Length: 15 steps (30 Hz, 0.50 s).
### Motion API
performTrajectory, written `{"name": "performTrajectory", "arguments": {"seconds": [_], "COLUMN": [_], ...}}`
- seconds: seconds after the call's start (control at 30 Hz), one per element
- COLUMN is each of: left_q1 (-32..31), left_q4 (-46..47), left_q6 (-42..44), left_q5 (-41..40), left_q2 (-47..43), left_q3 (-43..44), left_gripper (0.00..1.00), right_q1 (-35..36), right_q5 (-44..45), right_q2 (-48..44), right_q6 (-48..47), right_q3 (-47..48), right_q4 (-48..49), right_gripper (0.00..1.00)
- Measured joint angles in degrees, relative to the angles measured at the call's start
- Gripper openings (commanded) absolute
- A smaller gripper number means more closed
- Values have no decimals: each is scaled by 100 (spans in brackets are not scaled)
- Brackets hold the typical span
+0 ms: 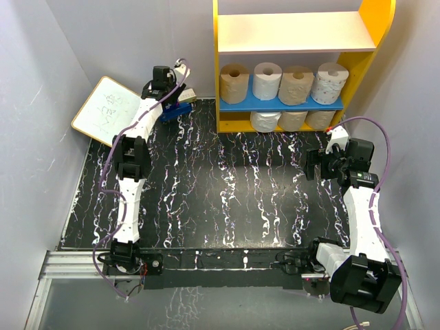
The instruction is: Place and organize the paper towels onto the shelf
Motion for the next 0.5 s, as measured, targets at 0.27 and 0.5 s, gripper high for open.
{"name": "performTrajectory", "arguments": {"seconds": [0.27, 0.5], "left_q1": [-22, -37], "left_q4": [11, -37], "left_q6": [57, 201], "left_q5": [-15, 28], "left_q2": [2, -17], "left_q3": [0, -2], "left_gripper": [0, 0], "right_q1": [0, 0], "right_q5": [0, -2], "right_q2": [0, 0], "right_q6": [0, -2], "right_q3": [0, 0], "right_q4": [0, 0], "right_gripper": [98, 98]}}
